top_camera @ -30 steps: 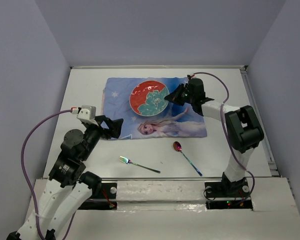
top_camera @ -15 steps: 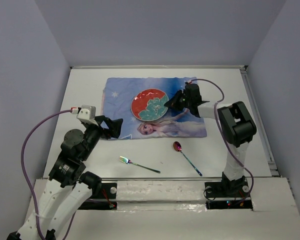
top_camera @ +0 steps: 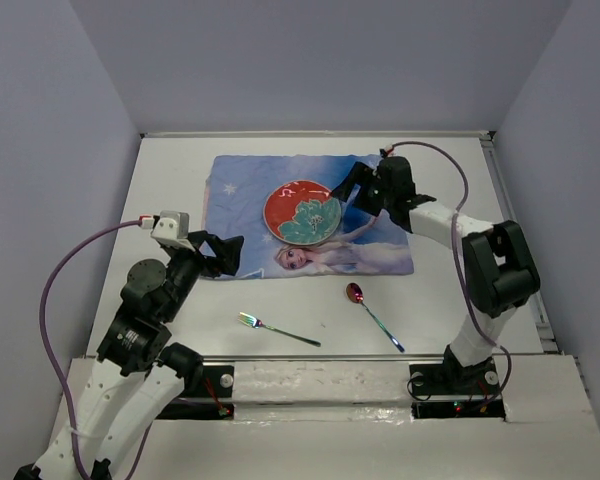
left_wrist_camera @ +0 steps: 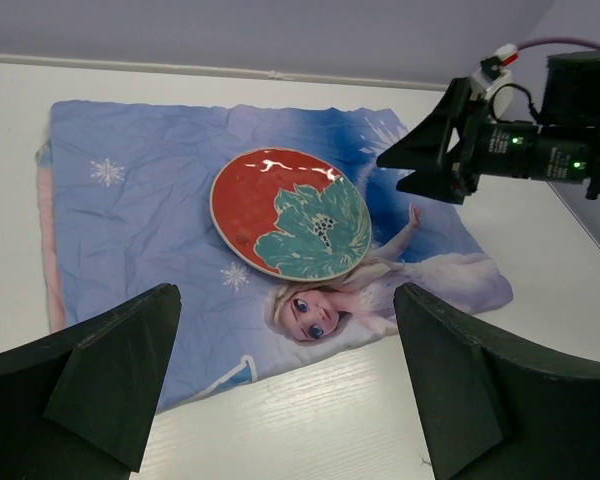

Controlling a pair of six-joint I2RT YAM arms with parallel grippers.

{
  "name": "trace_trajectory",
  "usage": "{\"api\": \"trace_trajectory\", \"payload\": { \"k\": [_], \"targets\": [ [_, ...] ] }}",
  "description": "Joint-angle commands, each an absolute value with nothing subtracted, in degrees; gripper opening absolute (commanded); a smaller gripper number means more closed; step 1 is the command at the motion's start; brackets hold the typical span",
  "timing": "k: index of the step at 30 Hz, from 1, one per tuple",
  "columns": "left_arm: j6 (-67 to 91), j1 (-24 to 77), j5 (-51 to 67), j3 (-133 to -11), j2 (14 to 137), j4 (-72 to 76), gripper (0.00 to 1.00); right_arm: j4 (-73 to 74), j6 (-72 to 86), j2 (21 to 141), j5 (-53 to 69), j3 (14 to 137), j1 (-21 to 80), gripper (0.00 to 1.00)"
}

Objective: Set the dinner table for one person

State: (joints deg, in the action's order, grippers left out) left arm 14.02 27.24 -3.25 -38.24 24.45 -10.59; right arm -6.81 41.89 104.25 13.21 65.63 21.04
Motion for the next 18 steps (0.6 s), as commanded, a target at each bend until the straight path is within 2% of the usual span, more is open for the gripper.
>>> {"api": "trace_trajectory", "payload": {
  "k": [1,6,10,14,18],
  "targets": [
    [14.7,26.6,-6.5,-39.4,23.0,-8.5,0.99,-5.1,33.7,95.6,10.6,66.7,22.9,0.87],
    [15.7,26.6,-12.8,-40.3,22.3,-7.8,0.99,-6.2,26.7,94.2,18.6,68.8,32.6,0.86],
    [17.1,26.6,-16.6,-45.0,22.8,-9.5,0.99,-6.0,21.5,99.0,23.0,75.7,42.2,0.85],
    [17.7,26.5,-16.7,-51.3,22.0,-9.6,0.99,-4.9,22.5,111.2,25.1,89.4,50.1,0.85],
    [17.9,26.5,-18.3,-54.5,20.9,-8.4,0.99,-3.6,25.0,120.8,20.9,100.6,56.8,0.85]
  ]
}}
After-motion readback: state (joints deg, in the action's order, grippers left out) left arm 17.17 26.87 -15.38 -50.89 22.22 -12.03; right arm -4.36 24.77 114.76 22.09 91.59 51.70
